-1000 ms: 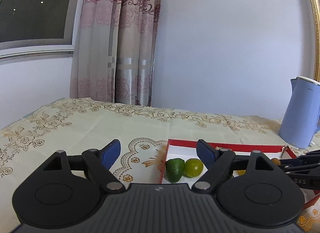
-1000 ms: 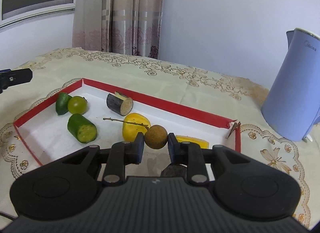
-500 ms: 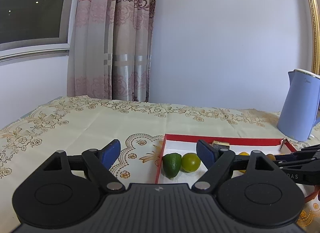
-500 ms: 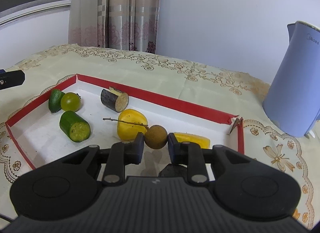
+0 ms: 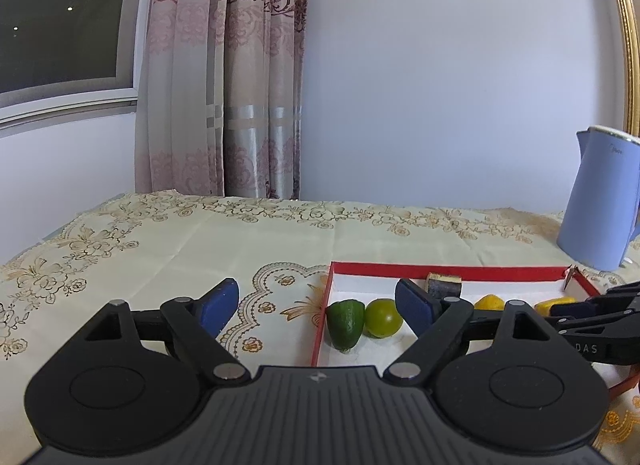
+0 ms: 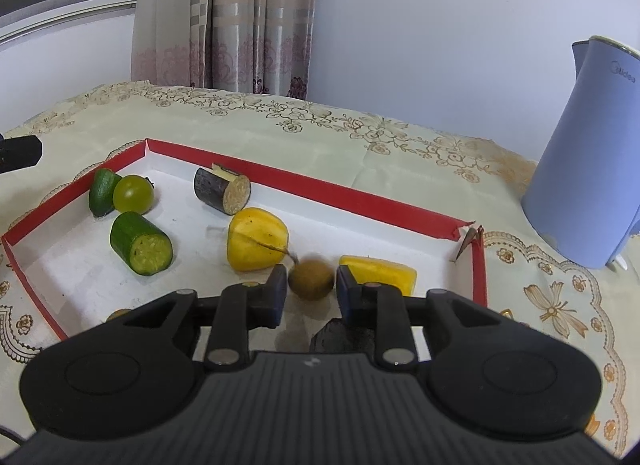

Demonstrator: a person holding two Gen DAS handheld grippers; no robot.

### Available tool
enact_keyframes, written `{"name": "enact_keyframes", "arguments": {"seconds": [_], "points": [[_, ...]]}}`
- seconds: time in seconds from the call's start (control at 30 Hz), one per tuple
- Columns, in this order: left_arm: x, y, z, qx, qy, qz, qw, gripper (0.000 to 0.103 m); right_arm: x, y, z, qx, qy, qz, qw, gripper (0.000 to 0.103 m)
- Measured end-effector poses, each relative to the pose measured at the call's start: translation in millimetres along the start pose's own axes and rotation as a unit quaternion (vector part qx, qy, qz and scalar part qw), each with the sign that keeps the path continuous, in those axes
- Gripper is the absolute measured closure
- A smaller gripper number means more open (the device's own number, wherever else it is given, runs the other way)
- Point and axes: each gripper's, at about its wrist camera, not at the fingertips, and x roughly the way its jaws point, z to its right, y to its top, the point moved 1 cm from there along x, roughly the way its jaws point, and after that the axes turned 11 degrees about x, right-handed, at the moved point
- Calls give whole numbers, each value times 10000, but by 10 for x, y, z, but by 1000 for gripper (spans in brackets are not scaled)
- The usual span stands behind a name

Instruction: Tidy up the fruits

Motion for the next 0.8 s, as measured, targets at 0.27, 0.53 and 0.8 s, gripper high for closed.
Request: {"name": "enact_keyframes", "arguments": {"seconds": [0.27, 0.53, 0.8], "points": [[27, -14, 30, 112, 76, -107, 9999, 15, -59, 8, -3, -2, -6, 51, 10000, 71], [30, -13, 40, 148, 164, -141, 9997, 10, -498, 23, -37, -112, 19, 517, 9986, 62], [38, -20, 45, 142, 174, -222, 9995, 5, -1150, -175, -76, -75, 4, 1143, 9934, 28]]}}
